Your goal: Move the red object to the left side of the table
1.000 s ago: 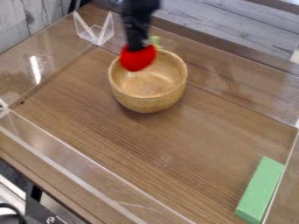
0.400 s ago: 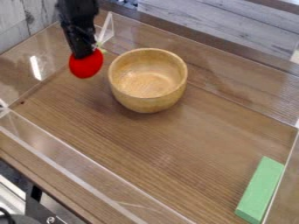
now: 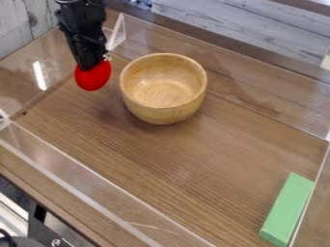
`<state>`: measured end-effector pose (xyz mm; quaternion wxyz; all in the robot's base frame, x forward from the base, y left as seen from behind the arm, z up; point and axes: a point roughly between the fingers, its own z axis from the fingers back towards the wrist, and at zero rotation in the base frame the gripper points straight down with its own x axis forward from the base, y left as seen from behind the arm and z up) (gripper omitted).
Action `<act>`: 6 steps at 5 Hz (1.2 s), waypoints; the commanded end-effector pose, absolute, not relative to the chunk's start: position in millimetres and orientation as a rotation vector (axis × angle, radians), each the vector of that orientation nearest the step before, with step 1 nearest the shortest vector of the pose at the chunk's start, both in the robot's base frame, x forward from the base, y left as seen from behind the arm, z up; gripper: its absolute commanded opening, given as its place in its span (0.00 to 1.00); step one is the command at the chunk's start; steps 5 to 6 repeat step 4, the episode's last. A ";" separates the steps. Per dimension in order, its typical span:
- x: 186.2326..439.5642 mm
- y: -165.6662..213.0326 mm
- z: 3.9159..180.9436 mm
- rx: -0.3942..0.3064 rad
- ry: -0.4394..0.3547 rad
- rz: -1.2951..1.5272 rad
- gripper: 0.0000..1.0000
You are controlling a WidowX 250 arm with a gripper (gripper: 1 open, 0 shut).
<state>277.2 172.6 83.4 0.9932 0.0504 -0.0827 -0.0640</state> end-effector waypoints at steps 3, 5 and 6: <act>283.6 194.0 69.4 0.108 -0.158 0.010 0.00; 281.8 206.2 61.6 0.084 -0.153 -0.025 0.00; 281.8 206.2 61.6 0.084 -0.153 -0.025 0.00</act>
